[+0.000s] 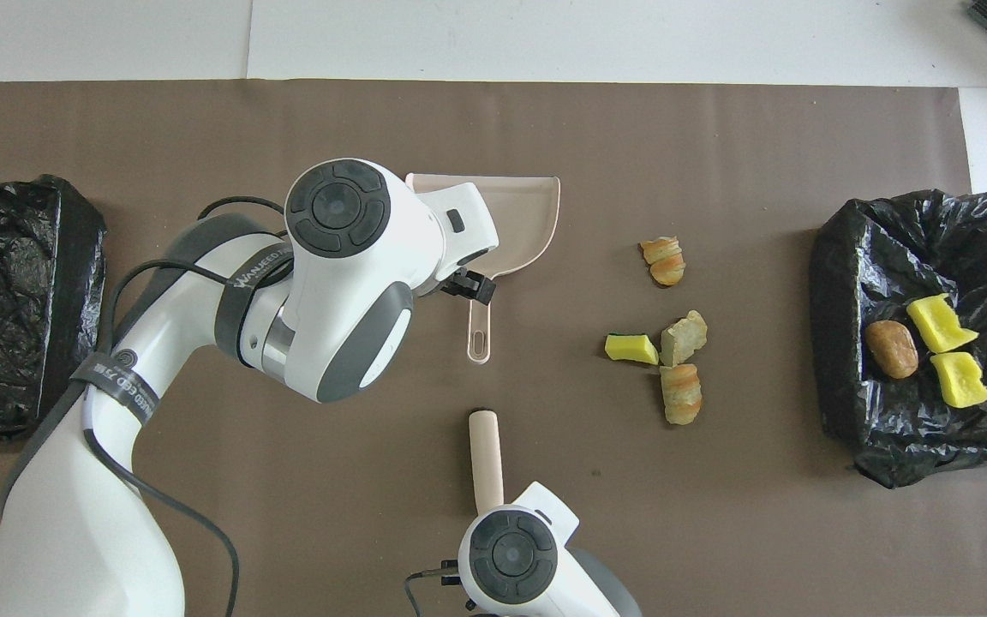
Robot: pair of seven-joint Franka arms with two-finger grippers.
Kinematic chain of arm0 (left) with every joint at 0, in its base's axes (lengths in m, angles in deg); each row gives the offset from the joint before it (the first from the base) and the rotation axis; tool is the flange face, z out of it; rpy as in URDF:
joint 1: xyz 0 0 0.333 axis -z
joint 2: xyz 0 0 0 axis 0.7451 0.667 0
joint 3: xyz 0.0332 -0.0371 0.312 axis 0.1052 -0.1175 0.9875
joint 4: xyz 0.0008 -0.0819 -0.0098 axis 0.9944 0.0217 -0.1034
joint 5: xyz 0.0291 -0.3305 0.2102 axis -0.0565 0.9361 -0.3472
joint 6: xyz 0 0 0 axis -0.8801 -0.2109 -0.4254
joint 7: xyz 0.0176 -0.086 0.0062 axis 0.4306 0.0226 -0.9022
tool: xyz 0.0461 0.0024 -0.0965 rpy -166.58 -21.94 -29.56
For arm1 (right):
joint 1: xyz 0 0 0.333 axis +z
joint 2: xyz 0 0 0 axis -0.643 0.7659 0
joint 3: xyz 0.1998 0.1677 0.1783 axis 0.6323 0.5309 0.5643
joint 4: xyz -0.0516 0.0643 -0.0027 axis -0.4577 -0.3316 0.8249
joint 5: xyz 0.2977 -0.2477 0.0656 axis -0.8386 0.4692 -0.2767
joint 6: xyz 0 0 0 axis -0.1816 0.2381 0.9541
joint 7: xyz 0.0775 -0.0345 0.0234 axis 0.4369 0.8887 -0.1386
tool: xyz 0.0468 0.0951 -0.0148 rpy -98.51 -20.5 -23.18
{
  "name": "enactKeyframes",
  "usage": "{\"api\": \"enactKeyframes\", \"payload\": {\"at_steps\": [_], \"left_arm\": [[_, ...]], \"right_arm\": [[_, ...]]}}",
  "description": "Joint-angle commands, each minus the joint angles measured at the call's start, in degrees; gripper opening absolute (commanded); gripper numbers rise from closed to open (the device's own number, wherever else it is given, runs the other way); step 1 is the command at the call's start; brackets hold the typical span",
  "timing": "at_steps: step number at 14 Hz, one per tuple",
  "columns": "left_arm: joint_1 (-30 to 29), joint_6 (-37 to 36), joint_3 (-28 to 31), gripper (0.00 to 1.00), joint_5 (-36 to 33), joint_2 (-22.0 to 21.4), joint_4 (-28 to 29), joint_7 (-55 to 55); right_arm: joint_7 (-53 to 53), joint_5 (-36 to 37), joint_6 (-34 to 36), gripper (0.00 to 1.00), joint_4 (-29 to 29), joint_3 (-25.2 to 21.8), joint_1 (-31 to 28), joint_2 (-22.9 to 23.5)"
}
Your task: Sweep and dump trash in bin
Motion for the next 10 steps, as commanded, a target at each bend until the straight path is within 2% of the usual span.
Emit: {"api": "enactKeyframes", "payload": {"at_steps": [1, 4, 6, 9, 10], "left_arm": [[2.0, 5.6, 0.9, 1.0, -1.1, -0.6, 4.6, -4.6], [3.6, 7.3, 1.0, 1.0, -1.2, 0.0, 6.4, -7.5], [5.6, 11.8, 1.3, 1.0, -5.7, 3.7, 6.3, -14.9], [6.1, 11.8, 1.2, 1.0, -9.7, 3.9, 6.0, -20.2], [6.2, 11.8, 1.2, 0.94, -9.7, 3.9, 6.0, -20.4]], "right_arm": [[0.9, -1.5, 0.5, 0.0, 0.4, -0.1, 0.0, -1.1], [1.8, -1.4, 4.3, 0.0, -1.4, -0.3, -0.5, -1.9], [1.4, -0.4, 9.6, 0.0, -2.5, -0.8, -1.5, -2.7], [-2.1, 1.1, 14.4, 0.0, -2.5, -0.8, -6.9, -6.3], [-3.8, 1.7, 16.3, 0.0, -2.5, -0.8, -9.3, -7.5]]}}
